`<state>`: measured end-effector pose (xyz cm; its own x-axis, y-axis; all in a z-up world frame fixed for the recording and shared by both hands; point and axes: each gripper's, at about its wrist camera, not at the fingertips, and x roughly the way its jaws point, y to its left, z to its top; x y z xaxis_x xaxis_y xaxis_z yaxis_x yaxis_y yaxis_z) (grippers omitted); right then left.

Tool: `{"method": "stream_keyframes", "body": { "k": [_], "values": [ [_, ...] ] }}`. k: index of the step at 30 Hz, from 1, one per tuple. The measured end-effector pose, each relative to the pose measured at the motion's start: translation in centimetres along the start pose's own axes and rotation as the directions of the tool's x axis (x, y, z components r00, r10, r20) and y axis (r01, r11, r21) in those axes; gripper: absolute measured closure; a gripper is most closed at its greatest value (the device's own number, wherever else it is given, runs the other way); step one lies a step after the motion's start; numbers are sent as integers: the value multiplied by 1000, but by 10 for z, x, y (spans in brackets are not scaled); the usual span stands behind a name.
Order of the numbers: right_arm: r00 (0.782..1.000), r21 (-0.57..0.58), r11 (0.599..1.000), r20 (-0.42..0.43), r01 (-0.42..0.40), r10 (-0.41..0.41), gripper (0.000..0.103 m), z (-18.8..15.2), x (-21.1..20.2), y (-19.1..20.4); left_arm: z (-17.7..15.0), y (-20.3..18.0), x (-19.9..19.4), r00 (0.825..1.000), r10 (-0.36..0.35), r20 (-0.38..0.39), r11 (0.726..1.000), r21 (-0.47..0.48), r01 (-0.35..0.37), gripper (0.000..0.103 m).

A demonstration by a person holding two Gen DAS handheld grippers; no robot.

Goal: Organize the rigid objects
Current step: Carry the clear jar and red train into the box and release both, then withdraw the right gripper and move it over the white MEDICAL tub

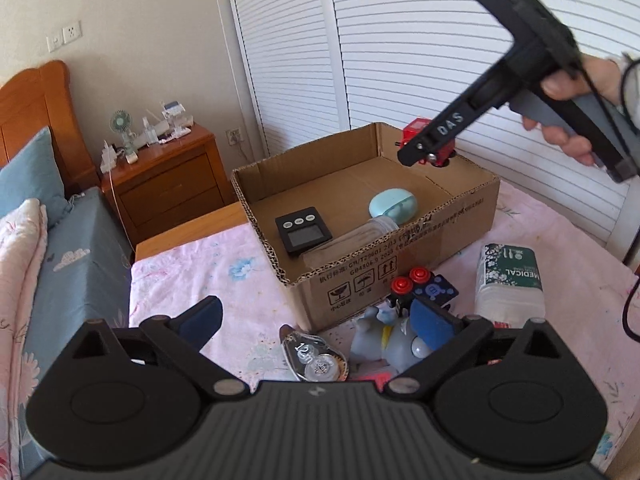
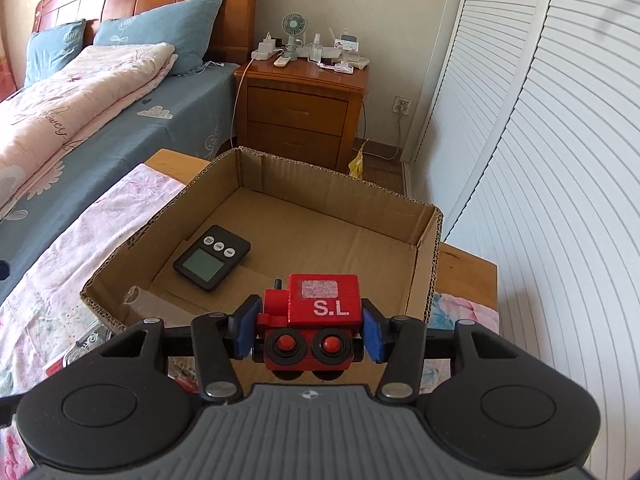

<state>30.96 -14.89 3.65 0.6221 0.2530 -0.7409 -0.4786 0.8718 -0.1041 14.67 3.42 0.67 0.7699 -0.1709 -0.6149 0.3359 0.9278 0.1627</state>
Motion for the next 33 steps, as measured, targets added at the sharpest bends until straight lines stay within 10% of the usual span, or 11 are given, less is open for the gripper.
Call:
{"method": "stream_keyframes", "body": {
  "k": [6,10,33],
  "values": [
    [999,45,998,-18,45,-44,45,33,29,-10,-14,10,-11,1000,-20,22,999,-30,21,3],
    [997,101,992,8,71,-72,0,46,35,-16,-23,18,-11,999,-32,19,998,-51,33,3],
    [997,129,989,-41,68,-63,0,-45,-26,22,-64,16,-15,994,-25,-105,984,-179,6,2]
  ]
}}
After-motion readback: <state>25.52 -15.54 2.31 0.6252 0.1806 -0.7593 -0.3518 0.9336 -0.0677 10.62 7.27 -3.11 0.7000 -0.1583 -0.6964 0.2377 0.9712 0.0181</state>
